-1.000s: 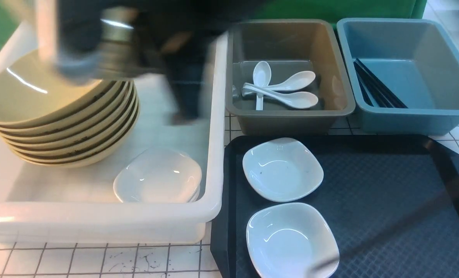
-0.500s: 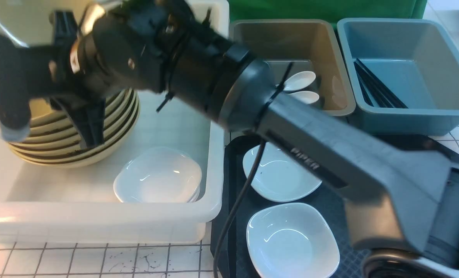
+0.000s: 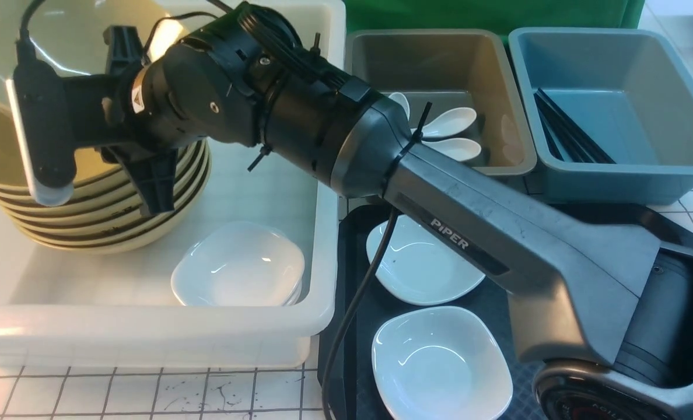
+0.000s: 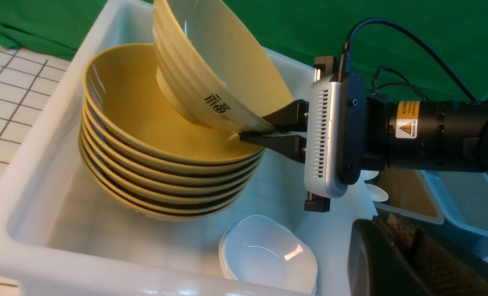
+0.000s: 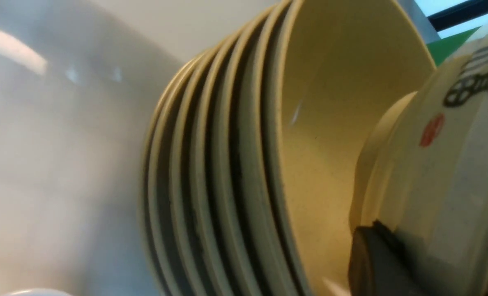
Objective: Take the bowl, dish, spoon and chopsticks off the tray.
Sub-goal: Use the right arm to put the noodle bowl into the large storage box on the left, then use the left arm to grab the plate
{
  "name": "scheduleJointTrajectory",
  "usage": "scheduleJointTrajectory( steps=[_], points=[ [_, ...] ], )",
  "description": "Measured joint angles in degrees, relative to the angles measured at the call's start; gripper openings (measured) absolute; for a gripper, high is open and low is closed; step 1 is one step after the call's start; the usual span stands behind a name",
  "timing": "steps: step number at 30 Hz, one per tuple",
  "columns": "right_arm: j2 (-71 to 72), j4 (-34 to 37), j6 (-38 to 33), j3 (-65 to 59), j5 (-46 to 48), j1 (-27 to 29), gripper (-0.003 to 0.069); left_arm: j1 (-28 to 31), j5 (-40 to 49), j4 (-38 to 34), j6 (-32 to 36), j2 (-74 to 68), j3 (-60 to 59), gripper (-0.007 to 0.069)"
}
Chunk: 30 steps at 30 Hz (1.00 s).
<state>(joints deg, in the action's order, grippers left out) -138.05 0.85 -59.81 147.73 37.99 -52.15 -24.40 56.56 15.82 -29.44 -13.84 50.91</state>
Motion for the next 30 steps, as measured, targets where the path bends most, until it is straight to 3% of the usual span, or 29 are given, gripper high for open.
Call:
scheduleJointTrajectory(
  steps=[9, 14, 20, 25, 30],
  points=[
    [0.0, -0.1, 0.2, 0.2, -1.2, -0.1, 0.0253, 0.0, 0.0, -1.8, 1.4, 0.0, 0.0, 0.0000],
    [0.8, -2.1, 4.8, 0.3, 1.3, -0.3, 0.0343, 0.0, 0.0, -2.6, 2.6, 0.0, 0.0, 0.0000],
    [6.9, -8.5, 13.8, 0.5, 10.0, -1.7, 0.0375, 0.0, -2.4, -4.6, 3.8, 0.0, 0.0, 0.0000],
    [14.1, -9.8, 19.5, 0.9, 26.0, -3.6, 0.0379, 0.0, -4.9, -10.3, 7.7, -0.5, 0.0, 0.0000],
    [19.4, -11.8, 30.2, 1.0, 29.1, -4.0, 0.0328, 0.0, -6.0, -19.2, 14.5, -5.3, 0.0, 0.0000]
  ],
)
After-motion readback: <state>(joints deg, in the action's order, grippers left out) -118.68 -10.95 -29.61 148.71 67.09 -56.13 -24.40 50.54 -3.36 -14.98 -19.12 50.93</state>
